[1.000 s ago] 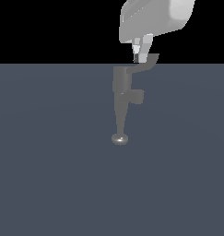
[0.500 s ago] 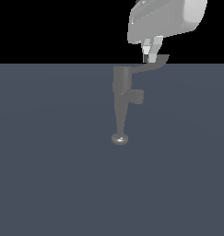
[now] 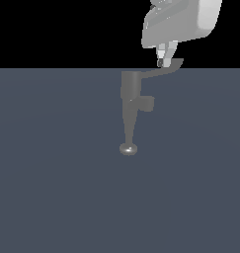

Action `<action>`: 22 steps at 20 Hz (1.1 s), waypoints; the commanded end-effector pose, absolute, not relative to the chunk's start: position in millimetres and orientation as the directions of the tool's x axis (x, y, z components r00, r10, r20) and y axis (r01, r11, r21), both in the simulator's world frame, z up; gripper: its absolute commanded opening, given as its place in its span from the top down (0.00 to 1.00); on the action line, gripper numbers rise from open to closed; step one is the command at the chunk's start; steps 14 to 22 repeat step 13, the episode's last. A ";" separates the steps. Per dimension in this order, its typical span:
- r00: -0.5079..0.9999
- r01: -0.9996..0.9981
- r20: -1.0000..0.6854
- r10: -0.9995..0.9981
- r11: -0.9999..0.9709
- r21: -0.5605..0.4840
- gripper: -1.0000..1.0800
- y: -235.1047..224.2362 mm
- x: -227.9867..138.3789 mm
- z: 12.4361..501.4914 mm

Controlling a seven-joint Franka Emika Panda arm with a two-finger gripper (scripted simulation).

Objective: Turn on the faucet by rotating a designated handle.

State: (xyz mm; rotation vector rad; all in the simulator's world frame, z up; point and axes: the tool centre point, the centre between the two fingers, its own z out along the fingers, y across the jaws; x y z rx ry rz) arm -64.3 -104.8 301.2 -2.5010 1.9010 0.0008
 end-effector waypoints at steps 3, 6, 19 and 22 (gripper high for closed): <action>0.249 -0.968 0.001 -0.968 -0.249 -0.001 1.00 -122.9 -51.3 299.6; 0.246 -0.969 0.000 -0.969 -0.246 -0.001 1.00 -129.7 -43.0 299.4; 0.239 -0.971 0.000 -0.971 -0.239 0.000 1.00 -143.1 -26.7 299.1; 0.239 -0.971 0.000 -0.971 -0.239 0.000 1.00 -143.1 -26.7 299.1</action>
